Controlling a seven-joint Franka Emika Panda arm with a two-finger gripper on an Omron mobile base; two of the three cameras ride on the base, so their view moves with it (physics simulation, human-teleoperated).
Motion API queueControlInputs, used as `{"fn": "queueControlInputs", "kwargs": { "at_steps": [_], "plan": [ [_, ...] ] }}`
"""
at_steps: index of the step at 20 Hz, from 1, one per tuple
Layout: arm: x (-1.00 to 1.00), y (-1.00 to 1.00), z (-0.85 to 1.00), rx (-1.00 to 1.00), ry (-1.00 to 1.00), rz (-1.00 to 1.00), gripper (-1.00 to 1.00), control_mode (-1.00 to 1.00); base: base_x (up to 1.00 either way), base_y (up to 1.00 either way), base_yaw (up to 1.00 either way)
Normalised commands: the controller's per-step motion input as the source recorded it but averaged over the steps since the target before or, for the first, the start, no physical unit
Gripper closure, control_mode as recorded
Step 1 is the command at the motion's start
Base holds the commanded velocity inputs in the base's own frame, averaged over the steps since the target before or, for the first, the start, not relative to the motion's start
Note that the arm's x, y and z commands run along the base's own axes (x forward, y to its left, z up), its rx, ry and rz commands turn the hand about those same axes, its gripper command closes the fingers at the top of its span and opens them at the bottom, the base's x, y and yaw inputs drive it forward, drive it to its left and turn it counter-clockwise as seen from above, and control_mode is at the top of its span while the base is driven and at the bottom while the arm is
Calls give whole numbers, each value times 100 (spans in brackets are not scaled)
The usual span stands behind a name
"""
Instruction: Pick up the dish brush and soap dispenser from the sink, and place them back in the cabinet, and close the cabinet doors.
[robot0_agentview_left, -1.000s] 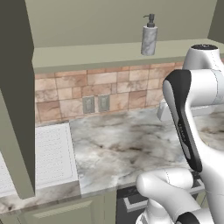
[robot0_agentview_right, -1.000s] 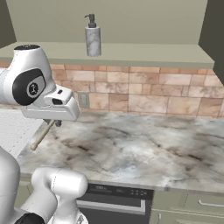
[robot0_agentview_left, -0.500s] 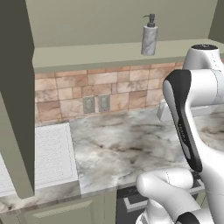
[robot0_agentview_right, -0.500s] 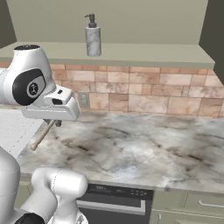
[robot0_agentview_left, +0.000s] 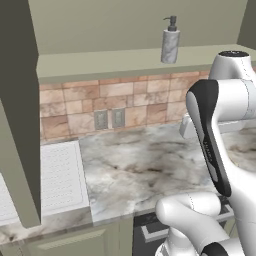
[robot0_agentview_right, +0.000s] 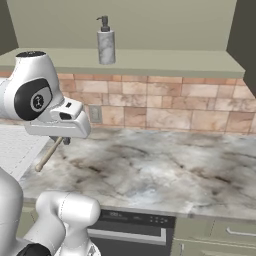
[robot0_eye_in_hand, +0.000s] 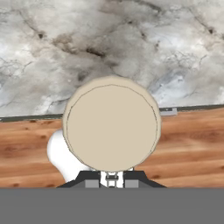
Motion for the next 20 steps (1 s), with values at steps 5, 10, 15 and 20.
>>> {"fn": "queueControlInputs", "kwargs": {
  "at_steps": [5, 10, 15, 20],
  "plan": [
    [0, 0, 0, 0, 0, 0, 100, 100, 38, 0, -19],
    [0, 0, 0, 0, 0, 0, 100, 100, 33, 0, -16],
    [0, 0, 0, 0, 0, 0, 100, 100, 2, 0, -1],
    [0, 0, 0, 0, 0, 0, 100, 100, 0, 0, 0]
  ]
}}
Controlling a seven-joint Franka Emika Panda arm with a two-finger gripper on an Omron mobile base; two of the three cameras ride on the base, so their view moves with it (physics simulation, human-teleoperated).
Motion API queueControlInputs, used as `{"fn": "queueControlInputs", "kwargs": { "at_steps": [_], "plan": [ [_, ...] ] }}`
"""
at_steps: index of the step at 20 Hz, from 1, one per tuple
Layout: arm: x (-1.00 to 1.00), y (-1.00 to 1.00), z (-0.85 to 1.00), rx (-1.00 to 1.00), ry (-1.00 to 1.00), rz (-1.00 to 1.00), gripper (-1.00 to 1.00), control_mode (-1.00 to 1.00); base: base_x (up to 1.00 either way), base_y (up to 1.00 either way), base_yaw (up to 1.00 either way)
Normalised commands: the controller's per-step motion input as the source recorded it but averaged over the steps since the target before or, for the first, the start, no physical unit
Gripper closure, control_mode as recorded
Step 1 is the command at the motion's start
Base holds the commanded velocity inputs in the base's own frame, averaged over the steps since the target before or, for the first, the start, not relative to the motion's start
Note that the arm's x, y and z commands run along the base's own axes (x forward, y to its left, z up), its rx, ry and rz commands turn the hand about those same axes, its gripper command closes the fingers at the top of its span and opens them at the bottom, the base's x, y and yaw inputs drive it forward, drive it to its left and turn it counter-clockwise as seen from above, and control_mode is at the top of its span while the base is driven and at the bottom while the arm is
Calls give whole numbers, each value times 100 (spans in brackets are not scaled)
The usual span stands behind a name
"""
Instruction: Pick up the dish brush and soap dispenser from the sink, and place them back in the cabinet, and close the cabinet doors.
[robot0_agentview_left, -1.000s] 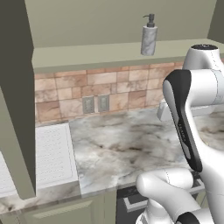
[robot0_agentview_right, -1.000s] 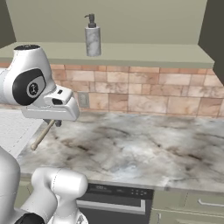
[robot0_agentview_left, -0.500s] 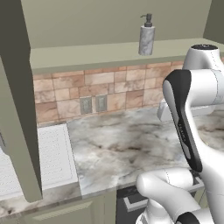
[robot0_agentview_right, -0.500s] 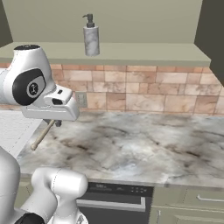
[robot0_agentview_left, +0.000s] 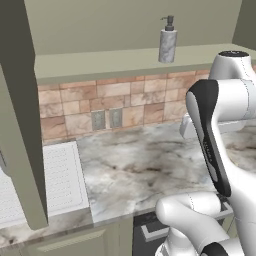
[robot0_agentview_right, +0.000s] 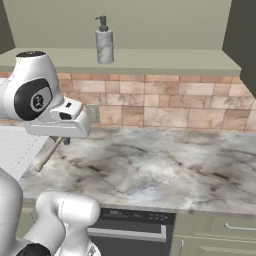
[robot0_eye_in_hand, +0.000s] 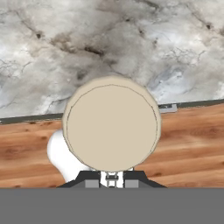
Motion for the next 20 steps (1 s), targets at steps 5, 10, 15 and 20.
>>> {"fn": "queueControlInputs", "kwargs": {
  "at_steps": [5, 10, 15, 20],
  "plan": [
    [0, 0, 0, 0, 0, 0, 100, 100, 0, 0, 0],
    [0, 0, 0, 0, 0, 0, 100, 100, 0, 0, 0],
    [0, 0, 0, 0, 0, 0, 100, 100, 0, 0, 0],
    [0, 0, 0, 0, 0, 0, 100, 100, 0, 0, 0]
  ]
}}
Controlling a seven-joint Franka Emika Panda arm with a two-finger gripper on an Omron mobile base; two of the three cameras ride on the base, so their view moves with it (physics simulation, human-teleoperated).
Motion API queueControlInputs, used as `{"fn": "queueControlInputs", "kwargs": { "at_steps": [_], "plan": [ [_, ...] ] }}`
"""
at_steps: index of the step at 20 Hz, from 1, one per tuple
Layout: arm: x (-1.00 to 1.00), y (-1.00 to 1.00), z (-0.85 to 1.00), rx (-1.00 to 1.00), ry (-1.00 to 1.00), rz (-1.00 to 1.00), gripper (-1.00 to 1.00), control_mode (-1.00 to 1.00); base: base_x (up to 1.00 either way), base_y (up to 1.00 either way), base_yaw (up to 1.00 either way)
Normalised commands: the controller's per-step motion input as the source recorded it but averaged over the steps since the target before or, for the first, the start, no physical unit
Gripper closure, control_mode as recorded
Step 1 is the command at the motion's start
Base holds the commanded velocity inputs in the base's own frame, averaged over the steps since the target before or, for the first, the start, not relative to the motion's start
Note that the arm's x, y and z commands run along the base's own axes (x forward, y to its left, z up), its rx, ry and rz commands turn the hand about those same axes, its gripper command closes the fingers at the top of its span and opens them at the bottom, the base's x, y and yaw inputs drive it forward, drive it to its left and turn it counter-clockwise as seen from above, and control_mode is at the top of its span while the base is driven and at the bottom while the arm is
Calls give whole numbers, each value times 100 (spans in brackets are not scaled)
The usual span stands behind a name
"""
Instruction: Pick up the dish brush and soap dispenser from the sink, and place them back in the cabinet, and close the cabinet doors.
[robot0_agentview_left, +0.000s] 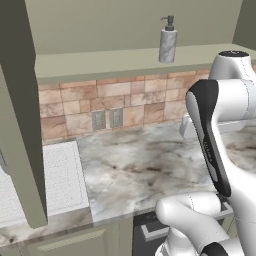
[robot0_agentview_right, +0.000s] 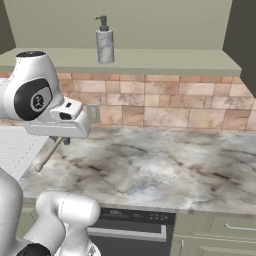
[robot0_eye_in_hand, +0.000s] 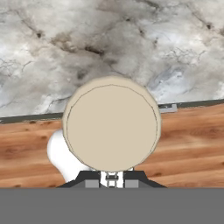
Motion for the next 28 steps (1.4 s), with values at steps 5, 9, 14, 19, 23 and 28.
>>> {"fn": "queueControlInputs", "kwargs": {
  "at_steps": [5, 9, 14, 19, 23, 28],
  "plan": [
    [0, 0, 0, 0, 0, 0, 100, -100, 0, 0, 0],
    [0, 0, 20, -3, -3, 0, 100, -100, 0, 0, 0],
    [0, 3, 45, -4, -6, 0, 100, -100, 0, 0, 0],
    [0, 3, 48, -3, -10, 0, 100, -100, 0, 0, 0],
    [0, 1, 45, -2, -10, 0, 100, -100, 0, 0, 0],
    [0, 2, 34, -2, -11, 0, 100, -100, 0, 0, 0]
  ]
}}
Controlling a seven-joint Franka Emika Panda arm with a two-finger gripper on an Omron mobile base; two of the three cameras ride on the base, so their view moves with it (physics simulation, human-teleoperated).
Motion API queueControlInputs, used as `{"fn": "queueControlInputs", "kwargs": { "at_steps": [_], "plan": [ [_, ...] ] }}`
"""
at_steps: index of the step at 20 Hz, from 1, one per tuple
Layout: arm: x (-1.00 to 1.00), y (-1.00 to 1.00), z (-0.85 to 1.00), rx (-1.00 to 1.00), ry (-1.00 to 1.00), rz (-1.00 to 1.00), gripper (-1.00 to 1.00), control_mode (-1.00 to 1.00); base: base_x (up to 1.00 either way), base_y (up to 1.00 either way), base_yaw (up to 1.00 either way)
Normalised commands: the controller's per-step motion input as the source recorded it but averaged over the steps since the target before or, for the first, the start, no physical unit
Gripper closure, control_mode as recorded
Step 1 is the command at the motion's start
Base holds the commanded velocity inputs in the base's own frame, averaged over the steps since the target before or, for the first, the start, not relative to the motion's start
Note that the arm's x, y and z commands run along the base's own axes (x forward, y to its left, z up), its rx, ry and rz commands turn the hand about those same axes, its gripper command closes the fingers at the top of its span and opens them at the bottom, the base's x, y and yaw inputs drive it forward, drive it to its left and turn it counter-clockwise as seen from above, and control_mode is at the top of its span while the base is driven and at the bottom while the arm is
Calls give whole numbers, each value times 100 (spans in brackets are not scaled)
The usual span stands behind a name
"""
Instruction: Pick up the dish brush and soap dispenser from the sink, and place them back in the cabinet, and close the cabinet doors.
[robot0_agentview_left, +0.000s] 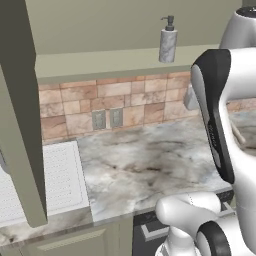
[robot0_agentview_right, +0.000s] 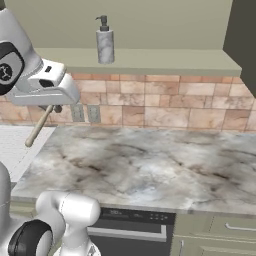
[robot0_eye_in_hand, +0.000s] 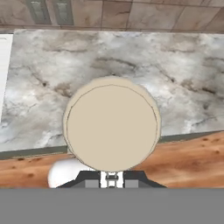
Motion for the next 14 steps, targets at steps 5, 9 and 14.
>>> {"fn": "queueControlInputs", "kwargs": {
  "at_steps": [5, 9, 14],
  "plan": [
    [0, 2, 30, -1, -9, 0, 100, -100, 0, 0, 0],
    [0, 3, 24, 0, -11, 0, 100, -100, 0, 0, 0],
    [3, 12, 19, 0, -11, 0, 100, -100, 0, 0, 0]
  ]
}}
